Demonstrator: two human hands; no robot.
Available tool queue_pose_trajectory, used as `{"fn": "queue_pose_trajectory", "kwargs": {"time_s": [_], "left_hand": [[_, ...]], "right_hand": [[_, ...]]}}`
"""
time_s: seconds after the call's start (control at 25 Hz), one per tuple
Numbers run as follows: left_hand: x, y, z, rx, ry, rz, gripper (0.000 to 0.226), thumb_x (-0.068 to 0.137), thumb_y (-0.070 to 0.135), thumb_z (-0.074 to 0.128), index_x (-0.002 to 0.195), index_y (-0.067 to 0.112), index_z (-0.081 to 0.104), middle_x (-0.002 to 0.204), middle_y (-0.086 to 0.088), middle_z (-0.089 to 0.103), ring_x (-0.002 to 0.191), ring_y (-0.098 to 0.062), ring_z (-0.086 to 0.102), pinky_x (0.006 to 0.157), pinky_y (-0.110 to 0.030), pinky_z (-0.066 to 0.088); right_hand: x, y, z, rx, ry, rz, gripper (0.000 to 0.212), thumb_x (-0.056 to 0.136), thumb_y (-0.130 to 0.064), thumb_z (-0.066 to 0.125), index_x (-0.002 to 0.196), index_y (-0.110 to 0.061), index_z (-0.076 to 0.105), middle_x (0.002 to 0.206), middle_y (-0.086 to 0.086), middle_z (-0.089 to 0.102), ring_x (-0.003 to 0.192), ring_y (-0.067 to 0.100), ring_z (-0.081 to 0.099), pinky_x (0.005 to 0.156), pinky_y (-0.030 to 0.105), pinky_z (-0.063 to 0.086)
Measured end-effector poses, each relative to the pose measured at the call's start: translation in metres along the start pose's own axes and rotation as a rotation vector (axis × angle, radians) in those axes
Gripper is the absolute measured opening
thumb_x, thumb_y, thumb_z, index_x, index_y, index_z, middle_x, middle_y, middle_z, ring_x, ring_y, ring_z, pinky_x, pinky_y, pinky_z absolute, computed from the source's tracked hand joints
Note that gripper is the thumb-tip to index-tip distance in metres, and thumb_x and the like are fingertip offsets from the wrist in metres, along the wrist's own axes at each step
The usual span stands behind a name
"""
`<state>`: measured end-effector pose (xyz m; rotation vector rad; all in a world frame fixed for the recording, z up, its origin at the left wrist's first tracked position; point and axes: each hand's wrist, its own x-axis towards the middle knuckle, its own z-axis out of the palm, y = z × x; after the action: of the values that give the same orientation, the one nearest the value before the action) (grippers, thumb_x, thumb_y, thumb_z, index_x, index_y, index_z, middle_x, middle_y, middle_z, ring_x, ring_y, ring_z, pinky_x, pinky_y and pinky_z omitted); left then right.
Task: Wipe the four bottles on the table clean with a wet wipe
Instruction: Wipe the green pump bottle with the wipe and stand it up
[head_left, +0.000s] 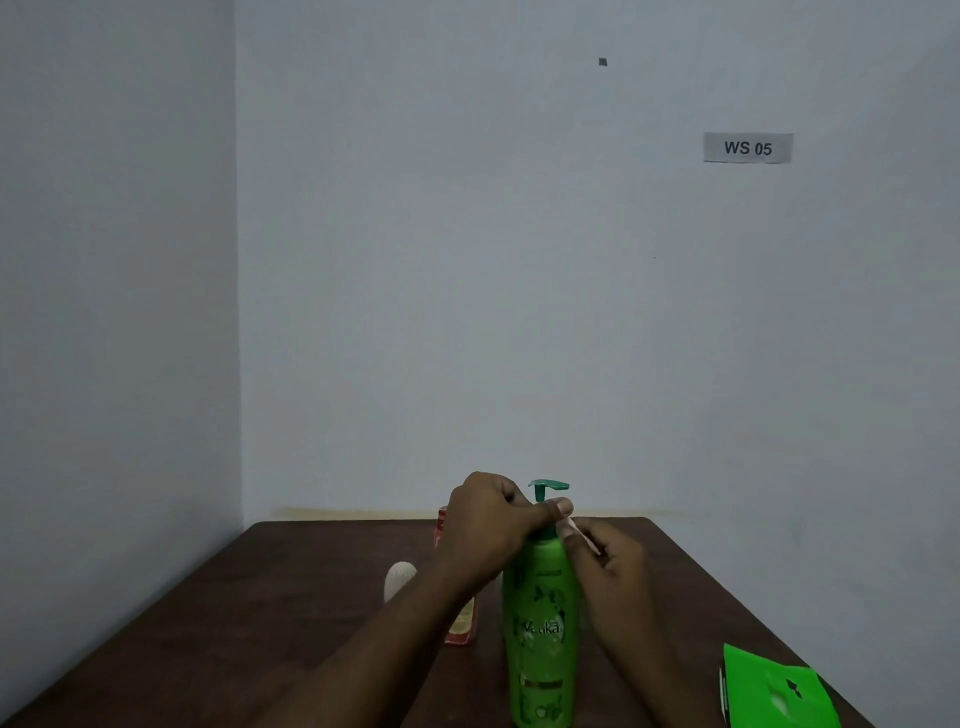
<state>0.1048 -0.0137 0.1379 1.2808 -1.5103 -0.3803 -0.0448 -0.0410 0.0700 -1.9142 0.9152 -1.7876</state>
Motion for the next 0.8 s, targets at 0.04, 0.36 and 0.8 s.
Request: {"fn": "queue_pose_trajectory", "kwargs": {"time_s": [0.04,0.36,0.8], "left_hand": [[-0.001,0.000,0.000,-0.005,-0.002,0.000,0.063,0.071,0.052,0.088,0.064,-0.004,0.061,0.054,-0.004,0.054,0.050,-0.012,0.047,0.050,-0.027,0.038],[-0.007,-0.007,-0.014,-0.225,-0.161,0.073,0.011,0.094,0.015,0.073,0.104,0.016,0.079,0.092,-0.004,0.081,0.092,-0.021,0.076,0.083,-0.032,0.060],[0.008,0.010,-0.030,-0.015,-0.356,0.191,0.097,0.094,0.018,0.072,0.150,0.064,0.007,0.081,-0.006,0.067,0.073,-0.013,0.066,0.076,-0.031,0.057]], "right_hand": [[-0.002,-0.001,0.002,-0.021,0.022,-0.025,0.023,0.094,-0.037,0.057,0.086,-0.021,0.070,0.074,0.002,0.069,0.070,0.020,0.066,0.061,0.047,0.053],[-0.008,-0.007,-0.002,0.225,0.019,0.076,0.015,0.091,-0.005,0.064,0.088,-0.015,0.074,0.079,0.003,0.075,0.073,0.010,0.070,0.062,0.025,0.055],[-0.011,0.000,0.004,0.094,0.080,-0.027,0.031,0.082,0.004,0.070,0.097,-0.022,0.074,0.100,-0.005,0.073,0.095,0.010,0.068,0.079,0.031,0.056]]}}
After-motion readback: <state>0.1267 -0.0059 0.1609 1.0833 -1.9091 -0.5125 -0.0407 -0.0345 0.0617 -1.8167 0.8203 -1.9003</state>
